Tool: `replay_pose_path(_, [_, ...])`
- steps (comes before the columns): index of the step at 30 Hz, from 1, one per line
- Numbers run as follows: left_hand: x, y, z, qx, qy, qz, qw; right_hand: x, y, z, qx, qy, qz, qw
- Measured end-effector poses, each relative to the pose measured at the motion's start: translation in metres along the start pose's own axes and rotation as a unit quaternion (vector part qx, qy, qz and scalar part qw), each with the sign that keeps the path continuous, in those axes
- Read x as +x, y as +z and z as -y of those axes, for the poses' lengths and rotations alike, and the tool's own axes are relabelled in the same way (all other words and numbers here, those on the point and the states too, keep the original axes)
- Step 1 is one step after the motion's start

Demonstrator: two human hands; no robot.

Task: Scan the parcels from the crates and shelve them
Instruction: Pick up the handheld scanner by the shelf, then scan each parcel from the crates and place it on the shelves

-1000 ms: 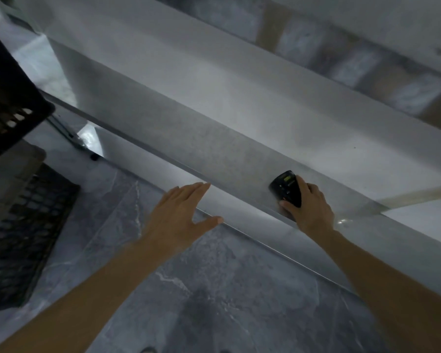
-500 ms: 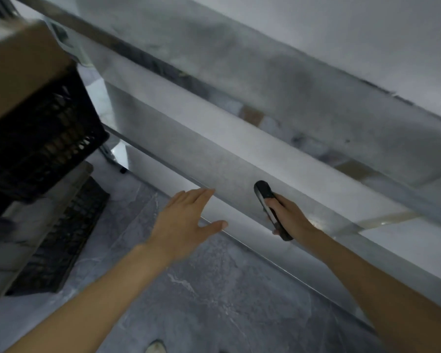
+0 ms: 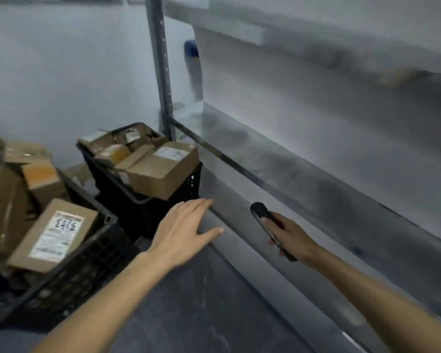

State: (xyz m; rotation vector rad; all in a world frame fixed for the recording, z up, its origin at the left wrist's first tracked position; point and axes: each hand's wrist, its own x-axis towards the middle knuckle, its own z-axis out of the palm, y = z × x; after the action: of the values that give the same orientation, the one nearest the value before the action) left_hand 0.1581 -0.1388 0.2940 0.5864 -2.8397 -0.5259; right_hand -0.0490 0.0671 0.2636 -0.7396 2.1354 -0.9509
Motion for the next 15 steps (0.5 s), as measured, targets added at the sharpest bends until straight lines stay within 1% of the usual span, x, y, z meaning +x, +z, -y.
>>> replay_pose_path(5, [-0.052,-0.109,0.053,0.025,-0.054,-0.050,0.997,-0.029,0.029,0.128,-0.085,-0.119,0.022,0.989])
replay_pose_path(9, [-0.101,-0.185,0.097,0.044,-0.092,-0.080,0.992,-0.034,0.056,0.203,-0.138,-0.188,0.001,0.972])
replay_pose_path(12, [-0.148,-0.245,0.135,0.042,-0.148,-0.100,0.983,-0.033,0.081,0.259,-0.198,-0.214,-0.004,0.957])
replay_pose_path(15, [-0.191,-0.289,0.168,0.056,-0.196,-0.120,0.972,-0.037,0.106,0.311,-0.225,-0.242,0.000,0.944])
